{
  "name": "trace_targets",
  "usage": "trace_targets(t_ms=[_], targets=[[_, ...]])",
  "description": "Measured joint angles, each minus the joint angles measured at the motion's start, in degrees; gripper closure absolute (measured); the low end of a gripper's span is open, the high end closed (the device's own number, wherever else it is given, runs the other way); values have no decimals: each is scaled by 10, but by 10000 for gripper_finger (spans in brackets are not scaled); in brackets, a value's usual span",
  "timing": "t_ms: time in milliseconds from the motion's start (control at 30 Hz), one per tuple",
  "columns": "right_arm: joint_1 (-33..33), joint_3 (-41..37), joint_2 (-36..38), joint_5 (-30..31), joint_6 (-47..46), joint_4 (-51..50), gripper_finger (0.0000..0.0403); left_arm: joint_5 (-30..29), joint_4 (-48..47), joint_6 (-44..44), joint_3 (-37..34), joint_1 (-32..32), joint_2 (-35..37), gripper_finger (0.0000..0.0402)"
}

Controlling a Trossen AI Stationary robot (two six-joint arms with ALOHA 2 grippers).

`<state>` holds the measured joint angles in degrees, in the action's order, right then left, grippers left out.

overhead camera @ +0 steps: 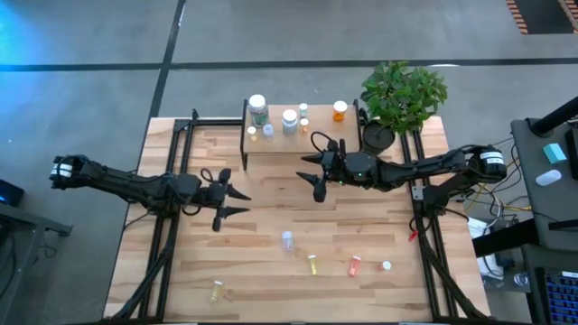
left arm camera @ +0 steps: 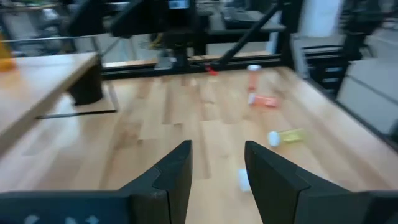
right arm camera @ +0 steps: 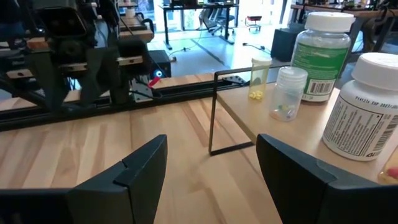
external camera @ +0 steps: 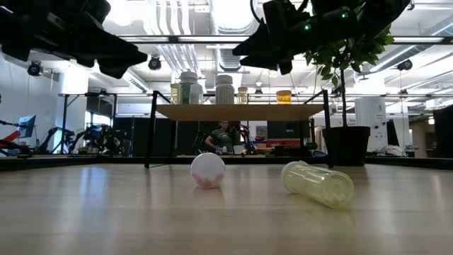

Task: Pick and place medicine bottles onto shelf by color
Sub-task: Put the yellow pill bottle on the shelf, then put the transparent pill bottle on the shelf

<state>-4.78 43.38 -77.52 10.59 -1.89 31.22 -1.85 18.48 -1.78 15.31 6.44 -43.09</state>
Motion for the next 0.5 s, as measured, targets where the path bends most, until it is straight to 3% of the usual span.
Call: trace_targets(t_ms=[500], targets=[[0,-3,0,0,19,-19,165,18,-8,-50,-6,0,-24,271]])
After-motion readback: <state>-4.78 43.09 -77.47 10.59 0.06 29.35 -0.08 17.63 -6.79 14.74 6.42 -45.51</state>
